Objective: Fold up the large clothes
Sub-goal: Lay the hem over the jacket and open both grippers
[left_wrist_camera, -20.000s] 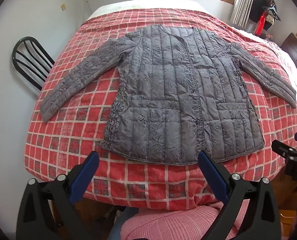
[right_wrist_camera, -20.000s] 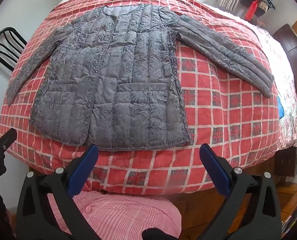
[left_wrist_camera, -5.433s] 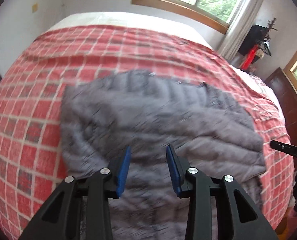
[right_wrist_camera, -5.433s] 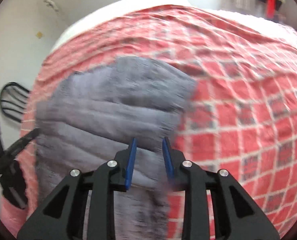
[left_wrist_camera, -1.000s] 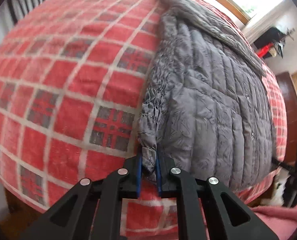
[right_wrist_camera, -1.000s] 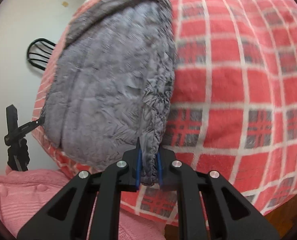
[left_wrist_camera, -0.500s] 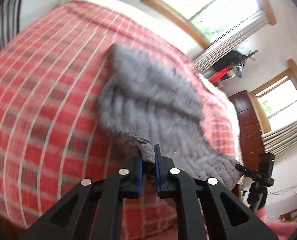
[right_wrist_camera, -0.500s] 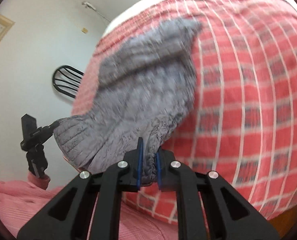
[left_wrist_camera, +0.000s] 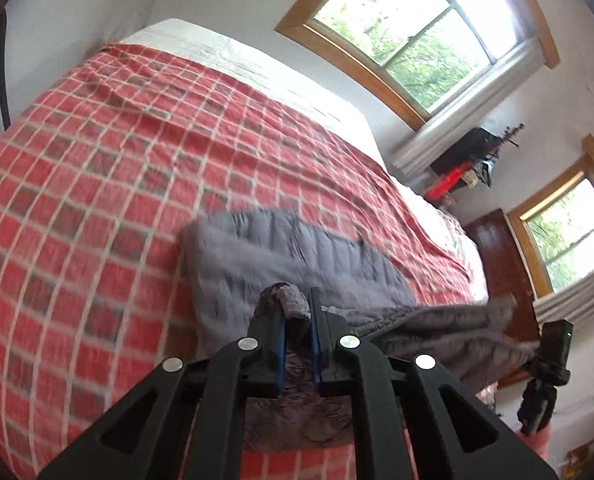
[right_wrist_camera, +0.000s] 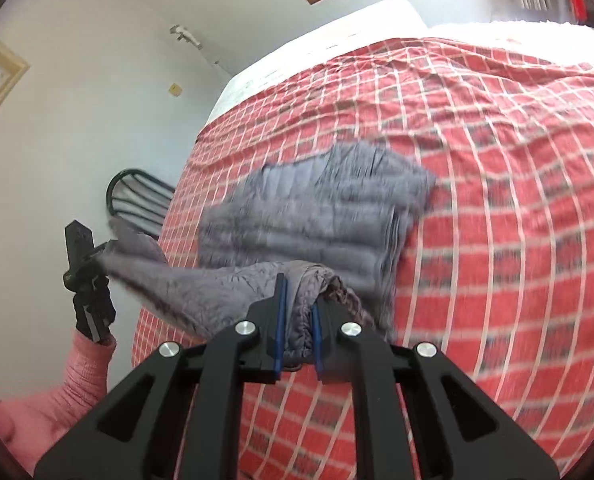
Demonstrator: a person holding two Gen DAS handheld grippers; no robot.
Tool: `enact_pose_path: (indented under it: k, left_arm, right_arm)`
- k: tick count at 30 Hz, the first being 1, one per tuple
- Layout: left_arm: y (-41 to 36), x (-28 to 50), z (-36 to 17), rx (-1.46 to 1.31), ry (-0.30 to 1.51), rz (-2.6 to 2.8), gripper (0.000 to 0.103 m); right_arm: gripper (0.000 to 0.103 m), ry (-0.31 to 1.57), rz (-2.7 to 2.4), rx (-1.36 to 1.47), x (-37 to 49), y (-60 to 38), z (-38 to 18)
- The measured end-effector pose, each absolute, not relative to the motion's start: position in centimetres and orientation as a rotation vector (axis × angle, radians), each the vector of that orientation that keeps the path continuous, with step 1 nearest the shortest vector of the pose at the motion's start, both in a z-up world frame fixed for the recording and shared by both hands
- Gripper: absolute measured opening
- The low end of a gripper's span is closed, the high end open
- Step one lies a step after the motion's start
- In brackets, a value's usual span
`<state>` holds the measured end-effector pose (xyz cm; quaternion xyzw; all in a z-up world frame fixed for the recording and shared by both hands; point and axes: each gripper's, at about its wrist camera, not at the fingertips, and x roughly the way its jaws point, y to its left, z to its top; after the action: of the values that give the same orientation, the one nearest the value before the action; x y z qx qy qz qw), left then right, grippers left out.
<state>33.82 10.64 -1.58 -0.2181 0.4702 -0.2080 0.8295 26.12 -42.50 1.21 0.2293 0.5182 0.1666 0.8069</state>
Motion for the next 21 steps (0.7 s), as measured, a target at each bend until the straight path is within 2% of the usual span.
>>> enact_pose_path:
  k: [11, 16, 21]
  left_arm:
    - [7.4, 45.1, -9.4, -0.393, 1.137, -0.338, 0.01]
    - [7.2, 46.9, -12.0, -0.429, 1.195, -0.343, 0.011]
    - [8.2, 47.9, -12.0, -0.531, 1.24, -0.387, 0.018]
  right_arm:
    - [0.01, 1.24, 0.259, 0.619, 36.8, -45.0, -7.4]
    - [0.016, 1.26, 0.29, 0.698, 38.0, -46.0, -9.5]
    - [0.025, 1.261, 0.339, 0.818, 38.0, -47.7, -9.7]
